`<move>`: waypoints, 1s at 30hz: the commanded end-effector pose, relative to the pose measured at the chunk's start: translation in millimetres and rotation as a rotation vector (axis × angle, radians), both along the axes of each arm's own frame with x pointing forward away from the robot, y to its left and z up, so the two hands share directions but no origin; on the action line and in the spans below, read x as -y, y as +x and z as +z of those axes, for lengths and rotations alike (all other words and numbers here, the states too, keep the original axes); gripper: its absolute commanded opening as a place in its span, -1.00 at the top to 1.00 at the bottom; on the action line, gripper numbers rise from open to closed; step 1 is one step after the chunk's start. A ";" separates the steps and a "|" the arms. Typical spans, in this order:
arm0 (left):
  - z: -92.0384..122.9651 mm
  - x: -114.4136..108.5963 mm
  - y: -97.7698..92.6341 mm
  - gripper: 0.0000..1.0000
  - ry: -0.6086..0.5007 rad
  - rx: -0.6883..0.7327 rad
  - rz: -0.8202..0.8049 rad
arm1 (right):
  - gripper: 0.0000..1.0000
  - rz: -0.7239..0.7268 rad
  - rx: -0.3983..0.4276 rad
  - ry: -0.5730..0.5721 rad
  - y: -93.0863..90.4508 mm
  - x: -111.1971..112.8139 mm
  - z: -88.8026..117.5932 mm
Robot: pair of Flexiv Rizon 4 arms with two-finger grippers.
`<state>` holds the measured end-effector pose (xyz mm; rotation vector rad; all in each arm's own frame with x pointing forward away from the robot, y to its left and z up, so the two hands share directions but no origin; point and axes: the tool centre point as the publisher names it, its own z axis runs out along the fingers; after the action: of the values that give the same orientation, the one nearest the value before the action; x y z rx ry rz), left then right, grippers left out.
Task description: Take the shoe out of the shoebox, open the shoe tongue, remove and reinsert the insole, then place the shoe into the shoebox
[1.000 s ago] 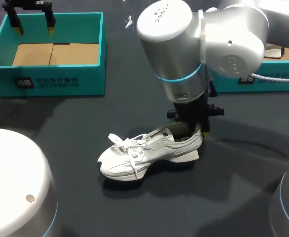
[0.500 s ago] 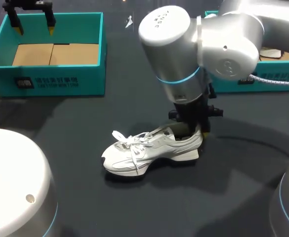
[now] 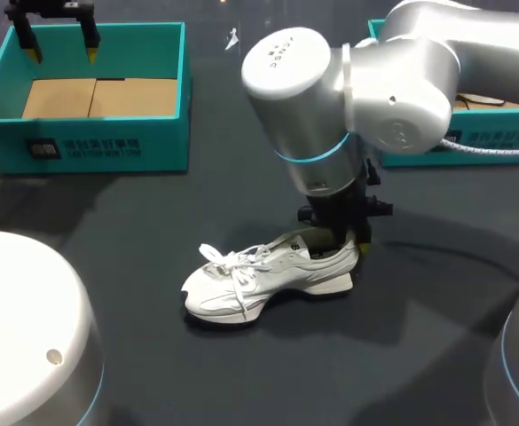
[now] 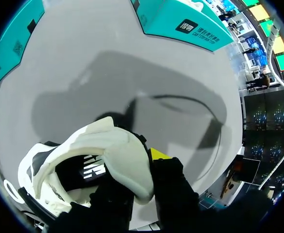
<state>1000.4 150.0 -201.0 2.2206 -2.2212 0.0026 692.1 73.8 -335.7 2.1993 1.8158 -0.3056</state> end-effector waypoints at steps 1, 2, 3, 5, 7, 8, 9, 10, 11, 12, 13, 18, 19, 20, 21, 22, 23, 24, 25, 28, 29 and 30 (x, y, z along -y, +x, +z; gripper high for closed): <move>0.6 0.0 -0.1 -1.00 0.001 -0.001 0.000 | 1.00 -0.382 0.158 -0.014 -9.4 -9.3 -5.8; 0.6 0.0 -0.1 -1.00 0.001 -0.001 0.000 | 1.00 -0.379 0.160 -0.017 -10.3 -9.6 -6.0; 0.6 0.0 -0.1 -1.00 0.001 -0.001 0.000 | 1.00 -0.373 0.161 -0.019 -11.1 -10.0 -6.4; 0.6 0.0 -0.1 -1.00 0.001 -0.001 0.000 | 1.00 -0.370 0.162 -0.021 -12.4 -10.7 -7.2; 0.6 0.0 -0.1 -1.00 0.001 -0.001 0.000 | 1.00 -0.364 0.163 -0.025 -13.8 -11.3 -7.9; 0.6 0.0 -0.1 -1.00 0.001 -0.001 0.000 | 1.00 -0.361 0.163 -0.025 -14.5 -11.6 -8.5; 0.6 0.0 -0.1 -1.00 0.001 -0.001 0.000 | 1.00 -0.353 0.164 -0.024 -15.3 -12.3 -9.3; 0.6 0.0 -0.1 -1.00 0.001 -0.001 0.000 | 1.00 -0.352 0.164 -0.025 -15.9 -12.9 -9.9; 0.6 0.0 -0.1 -1.00 0.001 -0.001 0.000 | 1.00 -0.349 0.162 -0.025 -16.4 -13.4 -10.8; 0.6 0.0 -0.1 -1.00 0.001 -0.001 0.000 | 1.00 -0.348 0.160 -0.026 -16.7 -13.9 -11.7; 0.6 0.0 -0.1 -1.00 0.001 -0.001 0.000 | 1.00 -0.347 0.159 -0.025 -17.3 -14.3 -12.7; 0.6 0.0 -0.1 -1.00 0.001 -0.001 0.000 | 1.00 -0.347 0.156 -0.023 -19.0 -15.9 -16.4; 0.6 0.0 -0.1 -1.00 0.001 -0.001 0.000 | 1.00 -0.350 0.154 -0.023 -19.3 -16.2 -18.0; 0.6 0.0 -0.1 -1.00 0.001 -0.001 0.000 | 1.00 -0.351 0.153 -0.022 -19.4 -16.4 -18.7; 0.6 0.0 -0.1 -1.00 0.001 -0.001 0.000 | 1.00 -0.352 0.152 -0.021 -19.8 -16.8 -19.6; 0.6 0.0 -0.1 -1.00 0.001 -0.001 0.000 | 1.00 -0.353 0.151 -0.021 -20.2 -17.3 -20.6; 0.6 0.0 -0.1 -1.00 0.001 -0.001 0.000 | 1.00 -0.354 0.150 -0.019 -20.5 -17.7 -21.3; 0.6 0.0 -0.1 -1.00 0.001 -0.001 0.000 | 1.00 -0.356 0.150 -0.017 -20.8 -18.0 -22.0; 0.6 0.0 -0.1 -1.00 0.001 -0.001 0.000 | 1.00 -0.357 0.149 -0.015 -21.0 -18.1 -22.7; 0.6 0.0 -0.1 -1.00 0.001 -0.001 0.000 | 1.00 -0.361 0.148 -0.012 -21.9 -18.9 -24.5; 0.6 0.0 -0.1 -1.00 0.001 -0.001 0.000 | 1.00 -0.362 0.147 -0.011 -22.2 -19.0 -25.1; 0.6 0.0 -0.1 -1.00 0.001 -0.001 0.000 | 1.00 -0.364 0.146 -0.011 -22.6 -19.3 -26.2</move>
<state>1000.4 150.0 -201.0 2.2206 -2.2212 0.0027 674.6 86.7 -358.1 2.1245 1.8976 -0.3203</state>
